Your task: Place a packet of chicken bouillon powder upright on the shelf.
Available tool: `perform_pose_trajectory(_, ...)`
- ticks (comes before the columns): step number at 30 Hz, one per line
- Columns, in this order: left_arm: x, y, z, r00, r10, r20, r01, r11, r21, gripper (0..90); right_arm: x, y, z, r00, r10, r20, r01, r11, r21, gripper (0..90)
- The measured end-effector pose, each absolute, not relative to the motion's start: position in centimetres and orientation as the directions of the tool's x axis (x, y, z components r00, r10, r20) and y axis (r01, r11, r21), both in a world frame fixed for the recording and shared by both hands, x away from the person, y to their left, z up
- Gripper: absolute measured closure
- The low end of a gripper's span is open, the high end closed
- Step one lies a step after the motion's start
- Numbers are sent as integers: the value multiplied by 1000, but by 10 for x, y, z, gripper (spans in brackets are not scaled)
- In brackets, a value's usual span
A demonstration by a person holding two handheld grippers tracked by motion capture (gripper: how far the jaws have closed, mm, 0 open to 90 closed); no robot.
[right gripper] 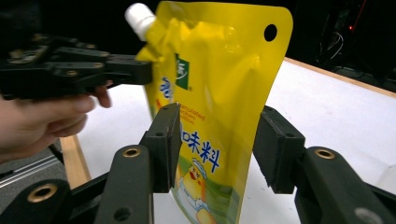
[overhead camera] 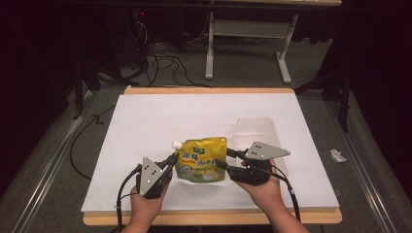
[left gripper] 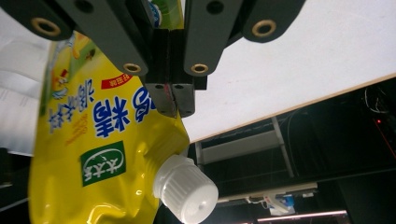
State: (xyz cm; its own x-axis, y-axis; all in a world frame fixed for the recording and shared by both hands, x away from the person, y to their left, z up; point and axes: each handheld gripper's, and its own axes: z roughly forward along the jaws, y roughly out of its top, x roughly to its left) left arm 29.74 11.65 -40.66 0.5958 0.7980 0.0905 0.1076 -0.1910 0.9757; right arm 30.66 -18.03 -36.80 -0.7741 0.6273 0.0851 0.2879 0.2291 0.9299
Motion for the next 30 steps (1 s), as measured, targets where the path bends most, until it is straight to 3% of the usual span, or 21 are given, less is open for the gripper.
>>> perform_pose_trajectory(18,304,125,-415,602,796,65,150,-192,970,879,294,-171,-388,-802,594,66,271,263,926,565)
perform_pose_trajectory(22,304,129,-415,600,799,51,165,-186,969,831,298,-167,-391,-807,586,75,285,275,918,571)
perform_pose_trajectory(28,304,142,-413,591,807,-7,219,-152,964,623,304,-161,-395,-809,581,89,300,278,913,560)
perform_pose_trajectory(30,304,144,-413,592,806,-16,237,-155,959,596,305,-161,-396,-811,579,88,298,279,913,558)
